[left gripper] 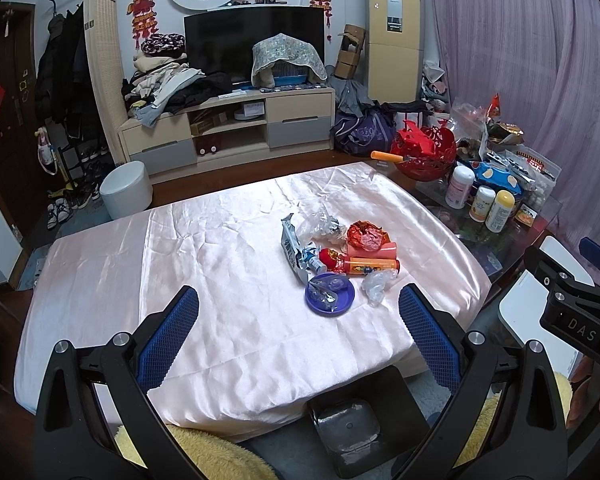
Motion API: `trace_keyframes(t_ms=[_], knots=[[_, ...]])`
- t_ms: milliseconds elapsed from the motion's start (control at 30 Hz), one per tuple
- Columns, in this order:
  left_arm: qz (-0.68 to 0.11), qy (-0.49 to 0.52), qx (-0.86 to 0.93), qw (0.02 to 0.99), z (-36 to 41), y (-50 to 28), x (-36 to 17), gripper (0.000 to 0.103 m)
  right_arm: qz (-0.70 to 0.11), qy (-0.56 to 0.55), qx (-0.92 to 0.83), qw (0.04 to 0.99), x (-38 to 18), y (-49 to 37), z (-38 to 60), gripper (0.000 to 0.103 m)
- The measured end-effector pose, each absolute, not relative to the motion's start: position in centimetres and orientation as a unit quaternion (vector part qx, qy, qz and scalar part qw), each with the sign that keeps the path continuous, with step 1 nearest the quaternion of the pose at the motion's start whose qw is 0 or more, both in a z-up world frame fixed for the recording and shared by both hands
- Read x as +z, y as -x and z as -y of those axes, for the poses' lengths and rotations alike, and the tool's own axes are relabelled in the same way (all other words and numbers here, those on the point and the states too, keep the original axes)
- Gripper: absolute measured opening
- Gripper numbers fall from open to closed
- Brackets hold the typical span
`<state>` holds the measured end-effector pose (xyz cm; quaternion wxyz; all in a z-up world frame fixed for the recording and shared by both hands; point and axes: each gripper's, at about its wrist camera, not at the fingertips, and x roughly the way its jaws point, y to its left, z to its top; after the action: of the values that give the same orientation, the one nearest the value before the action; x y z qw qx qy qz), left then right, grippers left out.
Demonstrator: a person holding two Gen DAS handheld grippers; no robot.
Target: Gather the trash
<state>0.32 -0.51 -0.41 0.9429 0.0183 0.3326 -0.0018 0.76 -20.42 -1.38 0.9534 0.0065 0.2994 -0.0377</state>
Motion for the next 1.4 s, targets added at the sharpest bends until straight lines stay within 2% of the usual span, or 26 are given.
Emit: trace_keyframes(t_ms=[800,1100,1267,1400], knots=[[-0.34,-0.018,0.001,0.94,0.7,-0.1,0.8,0.095,-0.292,-0.002,-0.043,0.956,-1.6,-2.0,20.6,0.1],[-0.371,-0.019,0.012,0.928,-0.7,-2.8,-2.7,0.095,-0.302,0.024,-0.031,0.952,-4.6,-3.5,19.8,0.1],[-0.402,-0.024,0.014,0.915,-1.4,-4.6,-5.5,0.095,-0.352,-0.027,-0.012,0.935,-7.8,-5.4,20.6,0.1],[-0.415,-0.028,0.011,0.909,-1.7,-6.0,-7.7,0.095,-0.388,-0.022,0.009,0.921,-10.0,-6.9,19.7,0.1]])
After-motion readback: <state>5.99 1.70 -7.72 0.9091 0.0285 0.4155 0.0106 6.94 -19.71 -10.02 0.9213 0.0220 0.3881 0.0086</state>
